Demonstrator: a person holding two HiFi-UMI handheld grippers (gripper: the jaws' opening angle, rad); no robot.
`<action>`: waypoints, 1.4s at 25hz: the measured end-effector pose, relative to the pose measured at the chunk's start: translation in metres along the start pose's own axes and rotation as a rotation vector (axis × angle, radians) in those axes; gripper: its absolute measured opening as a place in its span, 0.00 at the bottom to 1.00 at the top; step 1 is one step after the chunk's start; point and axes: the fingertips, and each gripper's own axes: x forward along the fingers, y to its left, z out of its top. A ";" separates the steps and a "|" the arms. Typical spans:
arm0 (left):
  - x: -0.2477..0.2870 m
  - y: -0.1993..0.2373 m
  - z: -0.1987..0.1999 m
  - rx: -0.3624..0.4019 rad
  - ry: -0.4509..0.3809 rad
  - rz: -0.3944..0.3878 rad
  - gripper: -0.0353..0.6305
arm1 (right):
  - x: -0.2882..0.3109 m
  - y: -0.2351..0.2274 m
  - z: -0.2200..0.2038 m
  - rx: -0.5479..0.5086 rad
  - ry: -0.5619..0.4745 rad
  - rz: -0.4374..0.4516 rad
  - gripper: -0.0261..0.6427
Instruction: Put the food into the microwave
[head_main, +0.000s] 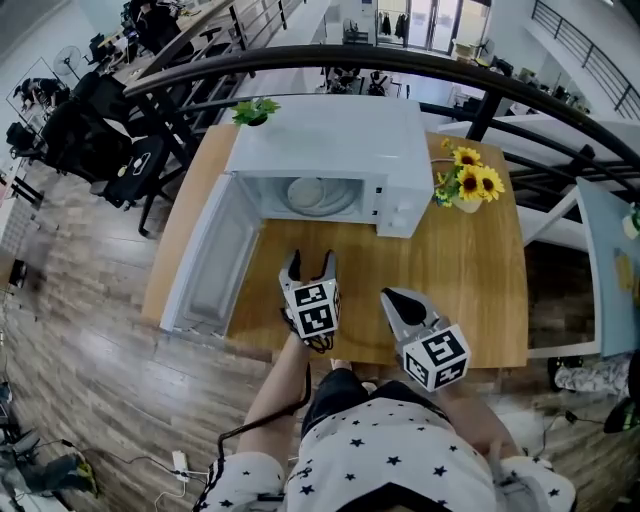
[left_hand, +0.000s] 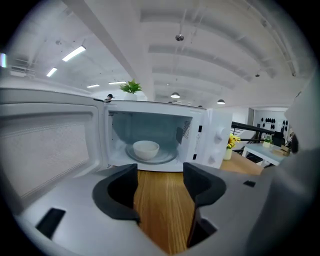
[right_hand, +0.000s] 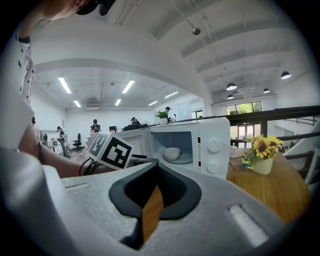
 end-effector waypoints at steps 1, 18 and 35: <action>-0.007 -0.001 -0.001 -0.004 -0.005 0.008 0.47 | -0.003 0.002 0.000 -0.001 -0.006 0.002 0.05; -0.136 -0.043 -0.010 -0.089 -0.113 0.038 0.19 | -0.076 0.040 -0.019 -0.015 -0.067 0.017 0.05; -0.218 -0.082 -0.033 -0.088 -0.134 -0.039 0.07 | -0.123 0.059 -0.034 -0.013 -0.112 0.012 0.05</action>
